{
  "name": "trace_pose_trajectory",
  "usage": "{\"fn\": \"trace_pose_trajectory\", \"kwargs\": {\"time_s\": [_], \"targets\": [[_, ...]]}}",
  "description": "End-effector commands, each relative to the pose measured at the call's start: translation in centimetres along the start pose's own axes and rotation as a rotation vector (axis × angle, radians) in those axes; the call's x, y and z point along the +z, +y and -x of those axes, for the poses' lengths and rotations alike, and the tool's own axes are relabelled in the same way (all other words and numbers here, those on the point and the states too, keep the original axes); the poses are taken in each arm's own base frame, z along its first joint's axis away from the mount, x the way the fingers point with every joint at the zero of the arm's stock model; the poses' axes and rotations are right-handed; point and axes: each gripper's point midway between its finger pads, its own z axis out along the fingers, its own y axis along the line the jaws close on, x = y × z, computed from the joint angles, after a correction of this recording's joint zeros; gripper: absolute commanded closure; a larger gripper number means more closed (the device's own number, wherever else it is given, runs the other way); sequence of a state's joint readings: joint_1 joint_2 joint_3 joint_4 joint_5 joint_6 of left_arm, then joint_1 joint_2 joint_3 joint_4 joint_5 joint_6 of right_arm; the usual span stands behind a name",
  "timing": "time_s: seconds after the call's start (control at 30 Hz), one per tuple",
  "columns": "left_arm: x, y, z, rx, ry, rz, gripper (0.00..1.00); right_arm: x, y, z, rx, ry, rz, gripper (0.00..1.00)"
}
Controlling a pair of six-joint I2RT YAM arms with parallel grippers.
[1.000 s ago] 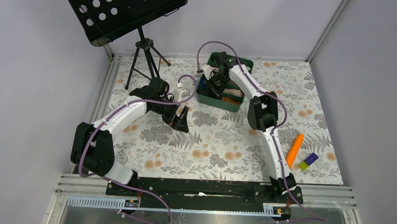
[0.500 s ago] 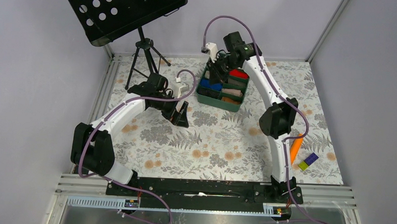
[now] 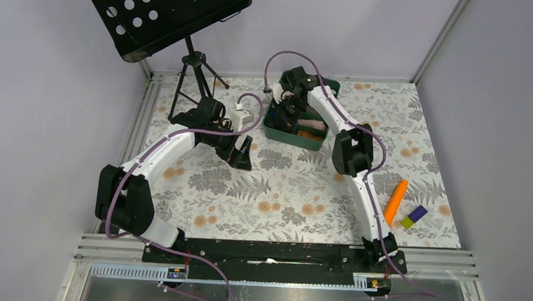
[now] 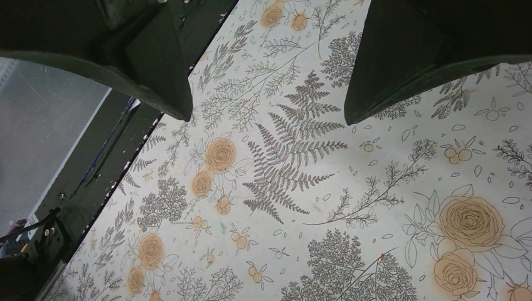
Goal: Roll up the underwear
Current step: Place the underwear in the storage box.
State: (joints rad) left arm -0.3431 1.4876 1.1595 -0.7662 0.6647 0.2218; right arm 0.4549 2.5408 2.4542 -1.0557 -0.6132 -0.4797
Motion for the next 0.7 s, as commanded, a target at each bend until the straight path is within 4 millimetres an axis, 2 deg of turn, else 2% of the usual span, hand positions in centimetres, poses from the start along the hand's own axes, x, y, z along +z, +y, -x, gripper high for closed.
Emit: {"fn": "trace_pose_trajectory", "kwargs": {"time_s": [0.0, 0.07, 0.13, 0.27, 0.37, 0.47, 0.53, 0.63, 0.67], "targets": [[-1.1, 0.2, 1.7, 0.062, -0.050, 0.033, 0.01, 1.2, 0.8, 0.2, 0.006, 0.026, -0.007, 0.83], [-1.2, 0.3, 2.0, 0.068, -0.054, 0.043, 0.01, 0.4, 0.8, 0.7, -0.006, 0.017, -0.033, 0.83], [-1.5, 0.3, 2.1, 0.079, -0.056, 0.051, 0.01, -1.6, 1.3, 2.0, -0.033, -0.020, -0.052, 0.83], [-1.6, 0.5, 2.2, 0.090, -0.059, 0.058, 0.01, -6.3, 3.5, 4.4, -0.092, -0.102, -0.077, 0.82], [-1.9, 0.8, 3.0, 0.100, -0.076, 0.065, 0.01, -10.1, 5.5, 5.8, -0.139, -0.162, -0.100, 0.78], [-2.3, 1.4, 4.4, 0.117, -0.098, 0.101, 0.01, -13.4, 6.6, 6.4, -0.157, -0.210, -0.130, 0.69], [-3.0, 2.3, 5.8, 0.119, -0.125, 0.166, 0.01, -15.6, 6.6, 6.4, -0.143, -0.240, -0.163, 0.61], [-5.2, 4.3, 8.5, 0.101, -0.207, 0.346, 0.01, -19.4, 6.5, 6.2, -0.140, -0.290, -0.226, 0.48], [-6.4, 5.1, 9.4, 0.094, -0.257, 0.428, 0.01, -20.7, 6.4, 6.1, -0.139, -0.311, -0.249, 0.39]]}}
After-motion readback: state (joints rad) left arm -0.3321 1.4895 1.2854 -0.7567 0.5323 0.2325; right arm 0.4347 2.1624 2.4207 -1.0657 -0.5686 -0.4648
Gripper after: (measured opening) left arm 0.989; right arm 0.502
